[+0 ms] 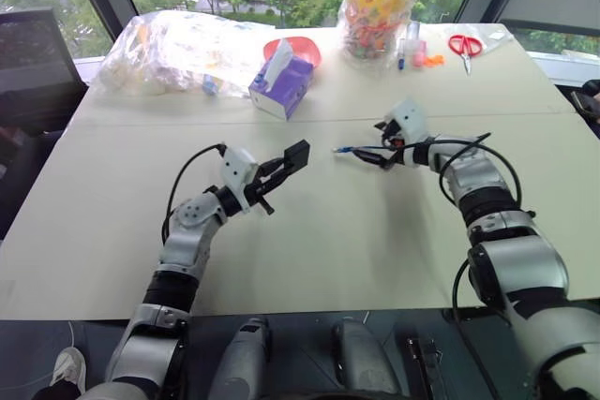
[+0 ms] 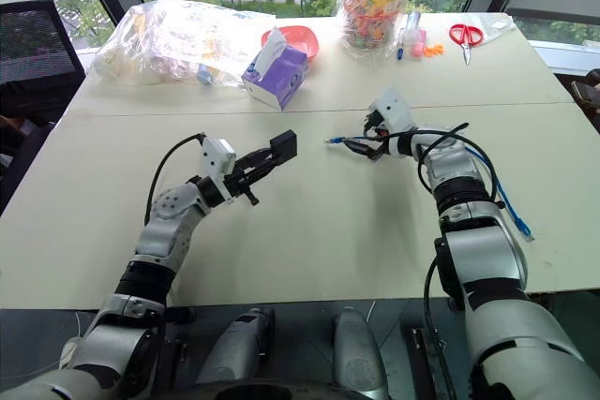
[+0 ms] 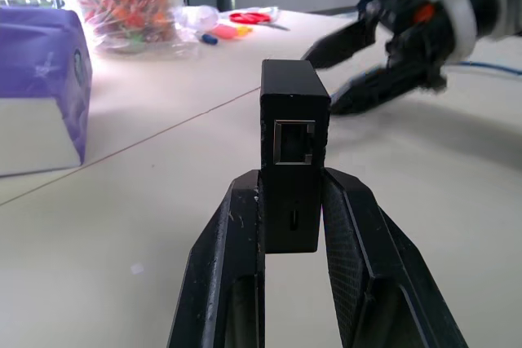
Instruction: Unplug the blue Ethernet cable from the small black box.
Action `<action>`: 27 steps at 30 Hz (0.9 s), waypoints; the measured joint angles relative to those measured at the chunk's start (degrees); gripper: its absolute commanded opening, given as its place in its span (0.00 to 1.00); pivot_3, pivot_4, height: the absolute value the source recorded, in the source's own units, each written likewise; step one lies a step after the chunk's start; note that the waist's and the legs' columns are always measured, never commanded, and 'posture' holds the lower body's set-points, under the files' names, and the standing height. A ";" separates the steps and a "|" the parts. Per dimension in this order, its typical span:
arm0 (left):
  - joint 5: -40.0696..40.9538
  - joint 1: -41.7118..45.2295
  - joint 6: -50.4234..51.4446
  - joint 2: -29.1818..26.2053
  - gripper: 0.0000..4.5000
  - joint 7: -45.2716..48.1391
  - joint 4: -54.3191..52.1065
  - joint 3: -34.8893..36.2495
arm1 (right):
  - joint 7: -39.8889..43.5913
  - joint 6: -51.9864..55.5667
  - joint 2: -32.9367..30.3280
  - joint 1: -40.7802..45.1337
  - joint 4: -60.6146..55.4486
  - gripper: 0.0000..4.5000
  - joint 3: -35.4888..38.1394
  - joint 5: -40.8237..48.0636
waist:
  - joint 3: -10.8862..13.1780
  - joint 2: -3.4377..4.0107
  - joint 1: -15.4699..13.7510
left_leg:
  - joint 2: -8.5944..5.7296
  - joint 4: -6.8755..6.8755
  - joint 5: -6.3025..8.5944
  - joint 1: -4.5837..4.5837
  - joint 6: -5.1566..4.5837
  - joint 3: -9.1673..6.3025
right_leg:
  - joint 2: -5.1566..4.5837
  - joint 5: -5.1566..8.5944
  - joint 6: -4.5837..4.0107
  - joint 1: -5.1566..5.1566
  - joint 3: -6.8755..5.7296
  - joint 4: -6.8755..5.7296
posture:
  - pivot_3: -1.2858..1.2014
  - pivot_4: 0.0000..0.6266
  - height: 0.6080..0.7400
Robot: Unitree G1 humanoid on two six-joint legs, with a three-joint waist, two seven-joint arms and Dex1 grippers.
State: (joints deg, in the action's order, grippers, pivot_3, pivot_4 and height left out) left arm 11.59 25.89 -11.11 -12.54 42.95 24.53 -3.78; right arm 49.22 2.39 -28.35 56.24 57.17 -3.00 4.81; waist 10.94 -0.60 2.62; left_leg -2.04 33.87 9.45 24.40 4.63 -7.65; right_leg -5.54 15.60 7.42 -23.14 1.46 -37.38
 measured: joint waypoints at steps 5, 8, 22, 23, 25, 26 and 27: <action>-3.66 1.07 -5.77 1.26 0.10 -2.13 6.96 -0.34 | 2.05 5.86 -0.37 -0.93 -8.20 0.99 3.26 3.37 | -0.01 0.01 -0.16 | 0.00 0.02 0.00 0.00 -0.01 -0.02 | 0.00 -0.01 0.02 0.01 0.00 -0.04 | 0.52 0.24 0.90; -5.28 1.81 -6.93 1.42 0.10 -3.34 8.21 -1.13 | 2.93 9.62 -0.35 -3.31 -15.33 0.99 3.69 4.90 | -0.02 0.02 -0.34 | -0.01 0.08 0.01 -0.02 -0.01 -0.03 | 0.00 -0.03 0.06 0.08 -0.01 -0.04 | 0.52 0.24 0.90; -5.30 -0.80 -3.30 -1.15 0.99 -2.74 4.41 -1.24 | 0.72 17.80 -0.35 -8.74 -28.06 1.00 4.68 6.96 | -0.11 0.16 0.12 | 0.00 0.04 -0.02 -0.34 -0.07 -0.03 | 0.00 -0.03 0.07 0.33 0.00 -0.04 | 0.52 0.24 0.90; -5.29 -1.41 -2.53 -1.84 0.99 -2.40 3.18 -1.27 | 1.30 18.38 -0.64 -9.16 -28.57 1.00 4.63 7.29 | -0.11 0.17 0.12 | 0.00 0.03 -0.01 -0.35 -0.07 -0.03 | 0.00 -0.03 0.07 0.34 0.00 -0.04 | 0.52 0.24 0.90; -4.64 -3.07 -0.25 -3.33 0.99 -1.88 0.06 -1.15 | 2.83 19.41 -1.96 -10.60 -30.38 1.00 4.57 7.73 | -0.11 0.17 0.09 | 0.01 0.03 -0.01 -0.35 -0.08 -0.03 | 0.00 -0.03 0.06 0.34 0.00 -0.04 | 0.52 0.24 0.90; -4.05 -4.41 1.12 -4.30 0.99 -1.79 -2.01 -0.83 | 3.77 19.97 -2.86 -11.70 -31.81 1.00 4.59 7.97 | -0.11 0.17 0.11 | 0.01 0.02 0.01 -0.35 -0.11 -0.03 | 0.00 -0.03 0.06 0.35 0.00 -0.03 | 0.52 0.24 0.90; -3.50 -5.80 2.43 -5.61 0.99 -1.67 -4.04 -0.40 | 4.53 20.55 -3.74 -13.06 -33.39 1.00 4.64 8.30 | -0.11 0.17 0.16 | 0.02 0.01 0.03 -0.35 -0.13 -0.03 | 0.00 -0.03 0.06 0.34 0.00 -0.03 | 0.52 0.24 0.90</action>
State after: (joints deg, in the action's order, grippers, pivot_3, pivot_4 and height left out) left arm 8.09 20.10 -8.68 -18.15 41.28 20.48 -4.18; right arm 53.75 22.93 -32.10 43.18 23.78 1.64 13.11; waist 10.84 -0.43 2.78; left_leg -2.02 33.88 9.48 24.05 4.50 -7.68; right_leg -5.55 15.57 7.48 -22.80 1.46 -37.42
